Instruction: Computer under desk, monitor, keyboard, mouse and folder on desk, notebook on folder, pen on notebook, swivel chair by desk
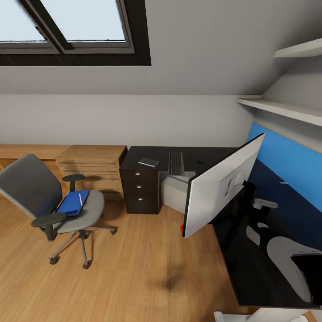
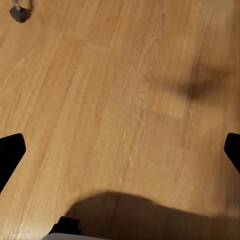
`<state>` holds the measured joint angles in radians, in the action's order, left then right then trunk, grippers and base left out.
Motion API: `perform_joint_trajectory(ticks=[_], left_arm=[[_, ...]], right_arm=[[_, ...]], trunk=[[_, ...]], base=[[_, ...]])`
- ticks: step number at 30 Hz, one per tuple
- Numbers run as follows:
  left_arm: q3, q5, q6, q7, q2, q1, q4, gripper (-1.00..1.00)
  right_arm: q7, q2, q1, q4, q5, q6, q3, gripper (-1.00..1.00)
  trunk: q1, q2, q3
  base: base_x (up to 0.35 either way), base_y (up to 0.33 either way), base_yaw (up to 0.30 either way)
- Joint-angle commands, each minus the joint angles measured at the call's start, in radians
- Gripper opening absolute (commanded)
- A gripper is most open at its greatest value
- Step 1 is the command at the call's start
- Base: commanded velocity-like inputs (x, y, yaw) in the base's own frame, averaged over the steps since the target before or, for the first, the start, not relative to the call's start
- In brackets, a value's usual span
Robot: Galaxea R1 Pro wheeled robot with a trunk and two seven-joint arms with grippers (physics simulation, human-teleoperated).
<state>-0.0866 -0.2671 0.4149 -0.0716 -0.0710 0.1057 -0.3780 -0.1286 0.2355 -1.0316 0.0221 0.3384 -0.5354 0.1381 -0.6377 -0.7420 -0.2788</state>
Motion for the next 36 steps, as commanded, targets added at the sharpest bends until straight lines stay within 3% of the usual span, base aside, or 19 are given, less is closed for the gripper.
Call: perform_joint_trajectory(ticks=[1, 5, 25, 36], left_arm=[[-0.008, -0.006, 0.004, -0.008, 0.001, 0.0, 0.0, 1.0], [-0.005, -0.008, 0.003, -0.009, 0.002, 0.001, -0.001, 1.0], [-0.004, -0.009, 0.004, -0.009, 0.003, 0.0, -0.001, 1.0], [-0.004, -0.009, 0.003, -0.009, 0.003, 0.001, -0.001, 1.0]], right_arm=[[-0.005, 0.0, -0.001, -0.001, 0.004, -0.001, 0.009, 1.0], [-0.005, 0.0, -0.001, -0.001, 0.004, -0.001, 0.009, 1.0], [-0.005, -0.001, 0.004, -0.001, 0.005, -0.005, 0.009, 1.0], [-0.005, 0.0, 0.005, -0.001, 0.005, -0.005, 0.009, 1.0]], trunk=[[0.0, -0.001, -0.001], [0.0, -0.001, -0.001], [-0.077, -0.141, -0.064], [-0.077, -0.141, -0.064]], base=[[0.001, -0.002, 0.0], [0.0, -0.001, 0.0], [0.0, 0.0, 0.0], [0.001, 0.0, 0.0]])
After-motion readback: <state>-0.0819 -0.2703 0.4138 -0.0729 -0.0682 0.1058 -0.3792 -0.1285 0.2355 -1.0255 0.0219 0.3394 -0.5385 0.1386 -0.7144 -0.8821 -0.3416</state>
